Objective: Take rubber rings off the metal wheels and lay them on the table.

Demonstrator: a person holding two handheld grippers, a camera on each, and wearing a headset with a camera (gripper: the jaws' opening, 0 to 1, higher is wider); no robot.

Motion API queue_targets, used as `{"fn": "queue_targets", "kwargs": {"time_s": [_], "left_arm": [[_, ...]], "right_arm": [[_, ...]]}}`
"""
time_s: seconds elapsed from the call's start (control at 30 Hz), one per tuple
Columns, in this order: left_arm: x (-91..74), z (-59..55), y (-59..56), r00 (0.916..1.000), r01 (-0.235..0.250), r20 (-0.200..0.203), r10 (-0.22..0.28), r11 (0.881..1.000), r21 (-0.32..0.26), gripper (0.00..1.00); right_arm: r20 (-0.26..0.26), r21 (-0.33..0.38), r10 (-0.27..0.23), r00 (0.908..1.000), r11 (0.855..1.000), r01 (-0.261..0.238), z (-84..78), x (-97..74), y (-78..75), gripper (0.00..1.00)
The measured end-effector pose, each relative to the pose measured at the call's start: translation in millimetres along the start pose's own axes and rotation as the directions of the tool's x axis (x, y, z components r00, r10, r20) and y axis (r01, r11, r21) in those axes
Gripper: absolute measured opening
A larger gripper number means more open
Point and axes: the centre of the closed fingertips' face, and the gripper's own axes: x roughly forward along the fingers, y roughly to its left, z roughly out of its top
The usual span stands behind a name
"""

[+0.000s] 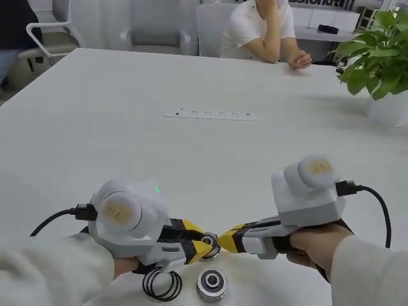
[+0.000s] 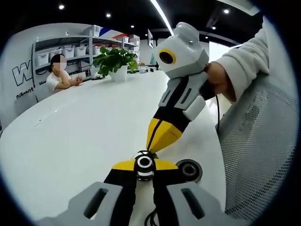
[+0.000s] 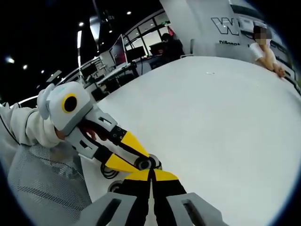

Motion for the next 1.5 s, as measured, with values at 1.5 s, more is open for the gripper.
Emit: {"fn": "queue_targets", "kwargs": {"time_s": [1.5], "left_arm": [[0.0, 0.9, -0.7, 0.9998, 0.008, 0.018, -0.007, 0.999, -0.045, 0.09]], "right_arm": [[0.024, -0.022, 0.022, 0.9995, 1.000, -0.022, 4.8, 4.3, 7.9, 0.00]]}}
